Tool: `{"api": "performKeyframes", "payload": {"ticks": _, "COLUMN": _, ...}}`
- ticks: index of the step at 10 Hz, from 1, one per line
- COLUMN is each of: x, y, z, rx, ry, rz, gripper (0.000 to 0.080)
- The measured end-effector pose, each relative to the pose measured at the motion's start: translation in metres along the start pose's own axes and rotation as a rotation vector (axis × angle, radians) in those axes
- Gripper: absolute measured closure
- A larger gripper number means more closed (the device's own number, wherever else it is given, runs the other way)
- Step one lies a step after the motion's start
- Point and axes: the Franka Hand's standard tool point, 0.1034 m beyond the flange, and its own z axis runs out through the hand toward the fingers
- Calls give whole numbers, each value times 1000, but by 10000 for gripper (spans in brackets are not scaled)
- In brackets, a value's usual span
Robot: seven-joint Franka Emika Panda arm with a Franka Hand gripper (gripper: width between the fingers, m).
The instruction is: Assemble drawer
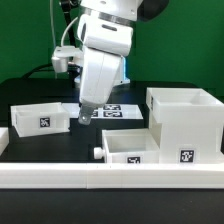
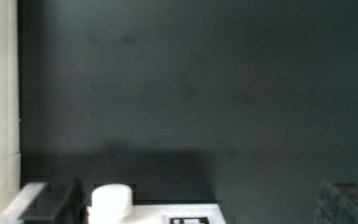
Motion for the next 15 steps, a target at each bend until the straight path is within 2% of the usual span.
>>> {"api": "performKeyframes", "payload": {"ticks": 2, "x": -15, "y": 0, "z": 13, "rx": 10, "ry": 83, "rz": -31, "gripper": 151}}
{"api": "performKeyframes", "payload": {"ticks": 4, "x": -15, "y": -3, "z": 28, "rx": 21, "ry": 147, "rz": -48, "gripper": 151}}
{"api": "performKeyframes", "payload": {"ticks": 5, "x": -14, "y": -12, "z": 40, "rx": 41, "ry": 185, "rz": -60, "gripper": 151}}
{"api": "performKeyframes", "payload": {"ticks": 7, "x": -13, "y": -15, "z": 44, "rx": 54, "ry": 226, "rz": -55, "gripper": 151}}
{"api": "performKeyframes", "payload": {"ticks": 9, "x": 4, "y": -14, "z": 47, "rx": 63, "ry": 235, "rz": -77, "gripper": 151}}
{"api": "performKeyframes", "payload": {"ticks": 13, "x": 32, "y": -5, "z": 39, "rx": 61, "ry": 247, "rz": -54, "gripper": 151}}
{"api": "performKeyframes", "payload": {"ticks": 15, "x": 37, "y": -3, "z": 34, "rx": 67, "ry": 238, "rz": -13, "gripper": 151}}
